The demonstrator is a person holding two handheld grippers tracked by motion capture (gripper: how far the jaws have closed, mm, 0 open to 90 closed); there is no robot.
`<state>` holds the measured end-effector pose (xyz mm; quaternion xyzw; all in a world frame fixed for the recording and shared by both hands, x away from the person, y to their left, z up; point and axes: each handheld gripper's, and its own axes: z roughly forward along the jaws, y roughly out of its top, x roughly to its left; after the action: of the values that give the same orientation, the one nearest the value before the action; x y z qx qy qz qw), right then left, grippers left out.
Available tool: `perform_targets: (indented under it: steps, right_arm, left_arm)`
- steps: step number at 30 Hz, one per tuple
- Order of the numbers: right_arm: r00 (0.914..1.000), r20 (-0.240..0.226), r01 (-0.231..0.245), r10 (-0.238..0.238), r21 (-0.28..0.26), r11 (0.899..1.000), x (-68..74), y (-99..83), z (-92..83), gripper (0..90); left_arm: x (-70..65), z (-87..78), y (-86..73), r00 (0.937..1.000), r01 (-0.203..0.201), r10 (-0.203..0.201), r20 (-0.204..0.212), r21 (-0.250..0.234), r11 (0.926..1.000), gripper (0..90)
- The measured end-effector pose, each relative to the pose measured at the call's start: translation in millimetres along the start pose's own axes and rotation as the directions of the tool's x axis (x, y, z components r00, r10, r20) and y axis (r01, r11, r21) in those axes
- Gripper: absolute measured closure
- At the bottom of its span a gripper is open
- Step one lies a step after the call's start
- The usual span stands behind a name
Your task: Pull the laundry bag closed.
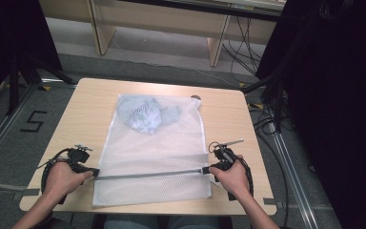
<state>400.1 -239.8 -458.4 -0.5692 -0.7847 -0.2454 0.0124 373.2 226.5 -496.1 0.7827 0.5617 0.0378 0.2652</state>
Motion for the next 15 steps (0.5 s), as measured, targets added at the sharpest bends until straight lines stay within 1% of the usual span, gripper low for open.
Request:
perform_targets:
  steps: [1,2,3,4,5,6,7,8,9,10,11,12,13,14,15]
  right_arm:
    - [0.9998,-0.019,0.003,-0.003,-0.031,1.0,-1.1,0.6,-0.2,84.5]
    - [0.9999,-0.016,-0.007,0.006,-0.037,0.999,-2.0,0.4,-1.4,84.0]
    - [0.9999,-0.005,0.013,-0.013,-0.051,0.999,-4.6,0.0,-1.3,83.6]
    - [0.9993,-0.01,-0.038,0.037,-0.035,0.999,-2.7,-0.1,-4.2,83.1]
    - [0.9999,-0.002,0.015,-0.016,-0.073,0.997,-7.1,-0.6,-2.3,82.9]
    - [1.0,0.007,0.0,0.001,-0.064,0.998,-6.9,-1.0,-3.3,82.8]
    - [0.9999,0.009,0.008,-0.008,-0.079,0.997,-8.3,-1.0,-3.8,82.3]
    - [0.9999,0.005,-0.013,0.013,-0.094,0.996,-6.9,-1.9,-3.8,81.7]
    - [0.9997,0.007,-0.022,0.023,-0.092,0.995,-6.8,-1.9,-4.9,80.8]
    - [0.9997,0.014,-0.018,0.019,-0.097,0.995,-7.6,-1.7,-5.6,79.9]
    - [0.9997,0.015,-0.017,0.019,-0.107,0.994,-8.5,-2.0,-6.2,79.0]
    - [0.9996,0.022,-0.018,0.02,-0.105,0.994,-9.3,-1.9,-6.6,77.9]
    - [0.9996,0.023,-0.014,0.016,-0.109,0.994,-10.9,-2.1,-6.8,76.7]
    - [0.9994,0.023,-0.024,0.027,-0.117,0.993,-11.7,-2.6,-7.4,75.0]
    - [0.9986,0.023,-0.044,0.047,-0.092,0.995,-12.1,-3.1,-9.3,73.5]
  left_arm:
    - [-0.1,0.0,0.0,1.0,-0.001,0.001,-0.001,-0.001,1.0,89.6]
    - [-0.4,1.0,0.1,1.0,0.002,-0.002,-0.004,-0.013,0.9999,89.6]
    - [1.1,0.6,0.6,0.9997,-0.024,0.024,-0.004,-0.01,0.9997,89.5]
    - [1.7,0.0,0.6,0.9995,-0.032,0.032,-0.003,-0.002,0.9995,89.5]
    - [1.3,0.2,0.5,0.9997,-0.025,0.025,-0.003,-0.004,0.9997,89.4]
    - [0.5,1.2,0.3,0.9999,-0.009,0.009,-0.009,-0.017,0.9998,89.3]
    - [-0.4,-0.3,-0.2,1.0,0.002,-0.002,-0.002,0.002,1.0,89.2]
    - [-0.9,0.7,0.0,0.9999,0.008,-0.008,-0.009,-0.013,0.9999,89.1]
    - [-2.0,-0.6,0.5,0.9997,0.02,-0.02,-0.015,0.005,0.9998,88.8]
    - [-1.6,-2.7,0.6,0.9999,0.002,-0.002,-0.017,0.013,0.9999,88.2]
    - [-1.6,-3.8,0.9,0.9998,0.002,-0.002,-0.022,0.006,1.0,86.9]
    - [-0.7,-5.7,1.5,0.9998,0.001,-0.002,-0.021,-0.003,1.0,85.2]
    - [-1.4,-7.8,1.5,0.9996,0.02,-0.021,-0.019,-0.023,0.9995,83.8]
    - [-0.3,-10.1,1.9,0.9997,0.012,-0.013,-0.021,-0.046,0.9989,82.6]
    - [1.8,-13.1,3.3,0.9996,-0.01,0.008,-0.027,-0.056,0.9984,80.7]
